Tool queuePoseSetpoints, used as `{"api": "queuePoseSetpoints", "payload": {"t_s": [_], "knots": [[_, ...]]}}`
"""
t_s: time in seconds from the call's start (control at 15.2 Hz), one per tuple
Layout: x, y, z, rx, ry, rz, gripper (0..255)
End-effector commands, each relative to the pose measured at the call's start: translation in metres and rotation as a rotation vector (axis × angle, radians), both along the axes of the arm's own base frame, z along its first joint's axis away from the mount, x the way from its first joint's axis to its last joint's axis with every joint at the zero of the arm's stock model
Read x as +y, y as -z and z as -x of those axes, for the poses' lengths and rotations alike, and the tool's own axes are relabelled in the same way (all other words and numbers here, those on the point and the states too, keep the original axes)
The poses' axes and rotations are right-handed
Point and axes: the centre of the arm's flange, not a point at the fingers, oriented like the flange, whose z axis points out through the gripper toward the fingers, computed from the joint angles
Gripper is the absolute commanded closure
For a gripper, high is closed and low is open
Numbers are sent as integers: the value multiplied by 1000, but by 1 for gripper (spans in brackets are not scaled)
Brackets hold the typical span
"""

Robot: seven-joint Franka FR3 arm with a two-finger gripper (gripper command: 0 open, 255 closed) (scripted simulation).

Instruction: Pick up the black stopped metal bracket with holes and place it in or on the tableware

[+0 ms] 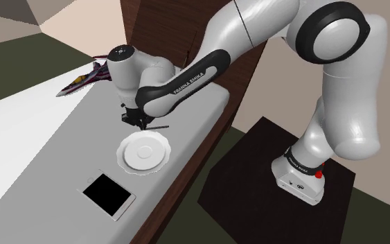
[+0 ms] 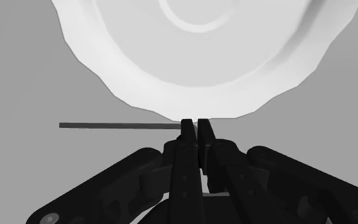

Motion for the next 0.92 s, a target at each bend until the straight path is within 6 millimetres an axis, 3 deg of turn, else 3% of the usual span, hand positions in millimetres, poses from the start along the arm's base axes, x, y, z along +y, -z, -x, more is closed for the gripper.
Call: {"api": "queuePoseSetpoints", "payload": {"t_s": [0.0,0.66,0.86], "knots": [[0,-10,0,0,0,0,255],[0,-61,0,0,0,0,255],[30,-56,26,0,0,0,255]]}}
